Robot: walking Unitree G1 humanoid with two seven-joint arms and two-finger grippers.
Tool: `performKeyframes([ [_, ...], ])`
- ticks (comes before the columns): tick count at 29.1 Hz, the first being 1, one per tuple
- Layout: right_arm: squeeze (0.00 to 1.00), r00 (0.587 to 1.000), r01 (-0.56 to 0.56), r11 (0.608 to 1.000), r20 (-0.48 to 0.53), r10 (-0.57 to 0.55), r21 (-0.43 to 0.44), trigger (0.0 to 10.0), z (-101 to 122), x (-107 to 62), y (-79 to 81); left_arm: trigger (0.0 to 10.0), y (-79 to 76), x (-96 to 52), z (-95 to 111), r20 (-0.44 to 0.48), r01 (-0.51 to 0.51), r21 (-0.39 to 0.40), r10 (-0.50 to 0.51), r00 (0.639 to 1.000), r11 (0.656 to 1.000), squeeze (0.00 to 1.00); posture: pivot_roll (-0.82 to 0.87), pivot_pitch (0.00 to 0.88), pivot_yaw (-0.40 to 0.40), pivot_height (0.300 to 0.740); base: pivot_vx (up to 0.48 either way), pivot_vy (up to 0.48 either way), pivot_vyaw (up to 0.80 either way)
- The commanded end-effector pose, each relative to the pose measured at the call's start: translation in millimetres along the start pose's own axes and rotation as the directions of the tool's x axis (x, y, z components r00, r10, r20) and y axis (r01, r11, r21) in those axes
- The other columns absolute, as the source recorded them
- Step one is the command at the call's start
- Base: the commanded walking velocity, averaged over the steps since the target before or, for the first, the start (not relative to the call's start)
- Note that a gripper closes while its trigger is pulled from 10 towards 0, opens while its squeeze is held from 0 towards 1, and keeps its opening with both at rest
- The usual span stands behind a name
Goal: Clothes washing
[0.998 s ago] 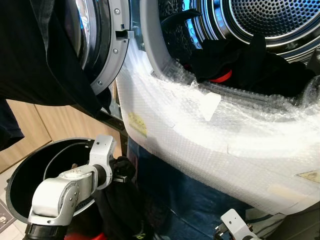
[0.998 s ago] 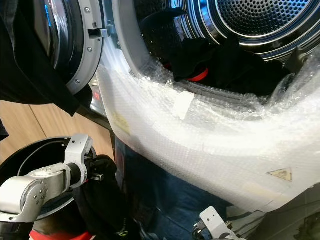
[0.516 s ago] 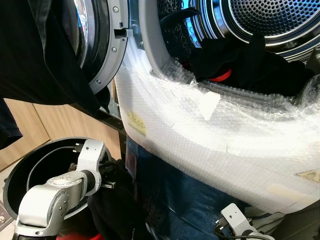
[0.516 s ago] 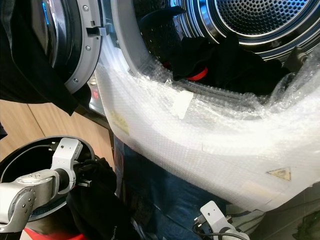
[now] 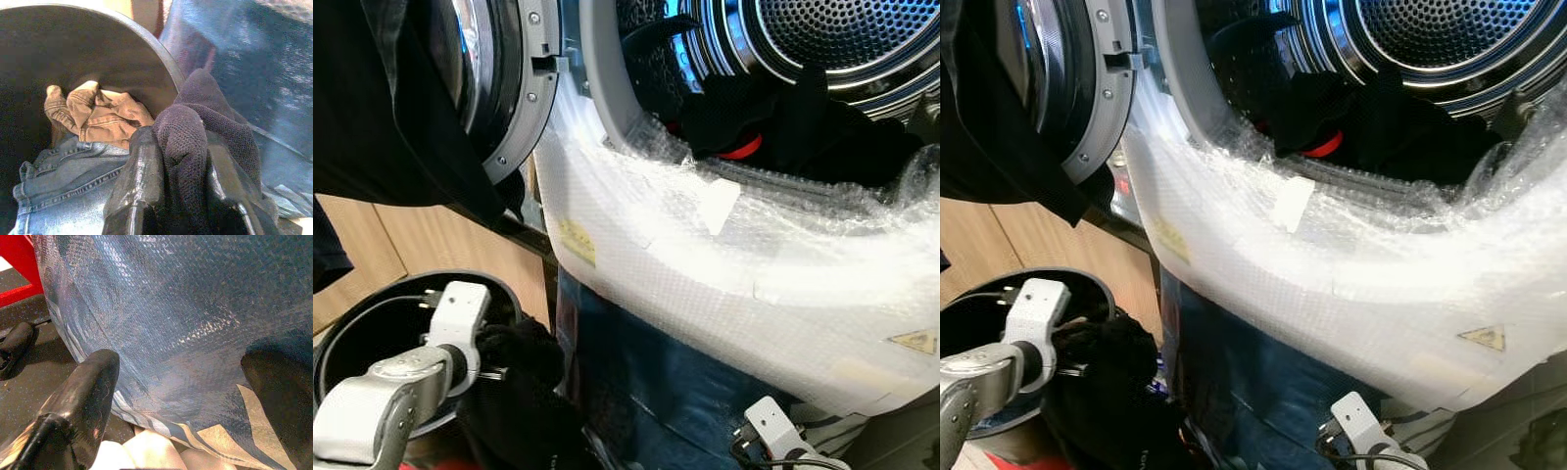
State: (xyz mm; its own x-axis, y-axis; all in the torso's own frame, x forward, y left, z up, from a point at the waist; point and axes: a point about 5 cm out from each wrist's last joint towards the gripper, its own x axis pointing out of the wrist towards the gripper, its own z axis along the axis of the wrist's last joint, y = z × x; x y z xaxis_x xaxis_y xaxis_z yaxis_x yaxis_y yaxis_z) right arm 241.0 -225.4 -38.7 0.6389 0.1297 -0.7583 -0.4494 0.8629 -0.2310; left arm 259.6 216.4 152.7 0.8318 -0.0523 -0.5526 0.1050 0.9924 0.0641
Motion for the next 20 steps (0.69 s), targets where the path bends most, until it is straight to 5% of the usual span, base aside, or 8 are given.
performKeyframes([
  [1,0.0,0.997,0.035,0.999,0.065,-0.035,0.005,10.0,18.0,0.9,-9.1,0.0,10.6,-2.3,6.0,0.018,-0.082,0.013,0.081,0.997,0.997,0.0,0.19,0.013,-0.072,0.74,0.0,0.0,0.0],
  [8,0.0,0.988,0.052,0.994,0.142,-0.065,0.094,10.0,34.0,-0.1,-19.1,0.0,-21.2,4.4,32.6,0.171,0.102,0.062,-0.112,0.979,0.993,0.0,0.18,0.014,-0.08,0.74,0.0,0.0,0.0],
  [11,0.0,0.99,0.022,1.0,0.139,-0.022,0.006,10.0,34.2,-1.5,-20.0,0.0,-39.0,7.3,37.1,0.186,0.197,0.112,-0.215,0.959,0.974,0.0,0.16,0.01,-0.073,0.74,0.0,0.0,0.0],
  [14,0.0,0.986,-0.01,1.0,0.166,0.009,0.007,10.0,35.3,-4.1,-23.1,0.0,-48.2,7.5,38.1,0.178,0.258,0.143,-0.282,0.943,0.955,0.0,0.15,0.011,-0.077,0.74,0.0,0.0,0.0],
  [20,0.0,0.928,-0.325,0.937,0.151,0.342,-0.128,10.0,13.3,-19.7,-13.4,0.0,-53.7,10.5,35.5,0.148,0.331,0.249,-0.374,0.916,0.91,0.0,0.14,0.015,-0.084,0.74,0.0,0.0,0.0],
])
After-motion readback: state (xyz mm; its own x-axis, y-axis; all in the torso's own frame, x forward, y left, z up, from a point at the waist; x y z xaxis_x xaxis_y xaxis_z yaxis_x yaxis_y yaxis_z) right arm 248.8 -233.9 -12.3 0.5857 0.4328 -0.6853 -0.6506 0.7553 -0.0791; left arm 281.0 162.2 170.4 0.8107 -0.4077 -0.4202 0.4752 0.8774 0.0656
